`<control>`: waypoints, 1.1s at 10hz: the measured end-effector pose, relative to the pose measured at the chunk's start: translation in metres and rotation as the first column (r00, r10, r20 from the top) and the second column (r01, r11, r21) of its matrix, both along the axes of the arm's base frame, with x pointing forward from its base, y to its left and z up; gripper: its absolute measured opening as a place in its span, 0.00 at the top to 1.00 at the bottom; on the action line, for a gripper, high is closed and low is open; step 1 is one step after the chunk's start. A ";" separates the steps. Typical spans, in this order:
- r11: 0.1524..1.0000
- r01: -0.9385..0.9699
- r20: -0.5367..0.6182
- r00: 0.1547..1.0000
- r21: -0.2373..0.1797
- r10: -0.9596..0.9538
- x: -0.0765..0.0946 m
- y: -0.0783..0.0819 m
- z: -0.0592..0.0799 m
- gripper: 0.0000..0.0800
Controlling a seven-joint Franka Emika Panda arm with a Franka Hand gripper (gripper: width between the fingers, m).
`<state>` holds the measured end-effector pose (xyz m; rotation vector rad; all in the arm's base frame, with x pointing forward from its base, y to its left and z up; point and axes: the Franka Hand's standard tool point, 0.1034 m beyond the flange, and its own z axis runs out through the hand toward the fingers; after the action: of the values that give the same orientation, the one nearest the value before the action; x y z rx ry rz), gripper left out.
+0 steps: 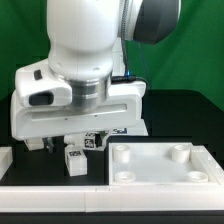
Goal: Assemble one leg
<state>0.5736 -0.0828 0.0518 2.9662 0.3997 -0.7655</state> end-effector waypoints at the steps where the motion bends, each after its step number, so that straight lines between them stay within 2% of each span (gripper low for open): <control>1: 1.000 0.004 -0.042 0.999 -0.012 -0.004 0.002 0.000 -0.003 0.19; 3: 0.998 0.030 -0.180 0.983 -0.058 -0.040 -0.003 0.008 -0.007 0.19; 4: 0.998 0.024 -0.208 0.977 -0.060 -0.036 -0.001 0.008 -0.010 0.19; 6: 0.997 0.024 -0.300 0.953 -0.074 -0.046 -0.009 0.010 -0.015 0.19; 7: 0.997 0.023 -0.321 0.946 -0.079 -0.048 -0.009 0.010 -0.019 0.19; 8: 0.996 0.015 -0.324 0.945 -0.083 -0.042 -0.008 0.003 -0.023 0.19; 9: 0.995 0.010 -0.326 0.944 -0.101 -0.042 -0.008 0.002 -0.024 0.19; 11: 0.995 -0.001 -0.322 0.946 -0.101 -0.031 -0.007 0.005 -0.026 0.19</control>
Offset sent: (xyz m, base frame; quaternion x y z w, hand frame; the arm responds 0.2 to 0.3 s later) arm 0.0000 0.0000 0.0000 0.0000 -0.1296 0.0000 0.9916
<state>0.5668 -0.0774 0.0257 2.7542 0.3408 -1.2410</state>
